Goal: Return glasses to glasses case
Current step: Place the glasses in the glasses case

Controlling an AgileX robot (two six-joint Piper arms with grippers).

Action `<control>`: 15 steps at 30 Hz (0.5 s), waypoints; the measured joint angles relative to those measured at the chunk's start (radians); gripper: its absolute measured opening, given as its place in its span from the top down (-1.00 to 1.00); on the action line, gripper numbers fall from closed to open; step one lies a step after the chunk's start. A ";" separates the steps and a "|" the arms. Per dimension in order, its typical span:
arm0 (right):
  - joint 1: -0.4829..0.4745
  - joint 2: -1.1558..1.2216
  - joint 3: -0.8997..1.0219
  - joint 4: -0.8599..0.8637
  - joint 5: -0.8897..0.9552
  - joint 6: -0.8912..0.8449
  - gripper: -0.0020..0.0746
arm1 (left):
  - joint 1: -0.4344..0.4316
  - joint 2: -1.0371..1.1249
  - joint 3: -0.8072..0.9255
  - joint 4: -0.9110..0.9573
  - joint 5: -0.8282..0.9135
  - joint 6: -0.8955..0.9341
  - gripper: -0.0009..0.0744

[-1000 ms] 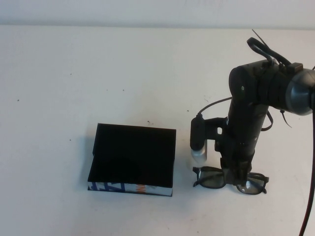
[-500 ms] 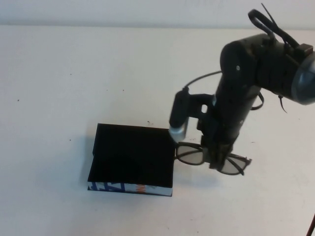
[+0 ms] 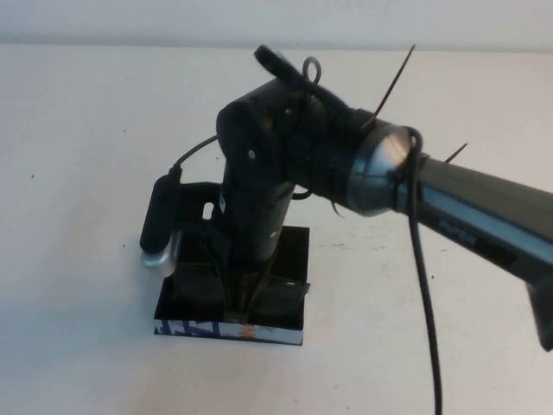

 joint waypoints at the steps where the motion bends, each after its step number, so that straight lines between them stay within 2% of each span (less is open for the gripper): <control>1: 0.007 0.019 -0.014 -0.012 0.000 0.003 0.87 | 0.000 0.000 0.000 0.000 0.000 0.000 0.99; 15: 0.016 0.106 -0.047 -0.055 0.000 -0.002 0.87 | 0.000 0.000 0.000 0.000 0.000 0.000 0.99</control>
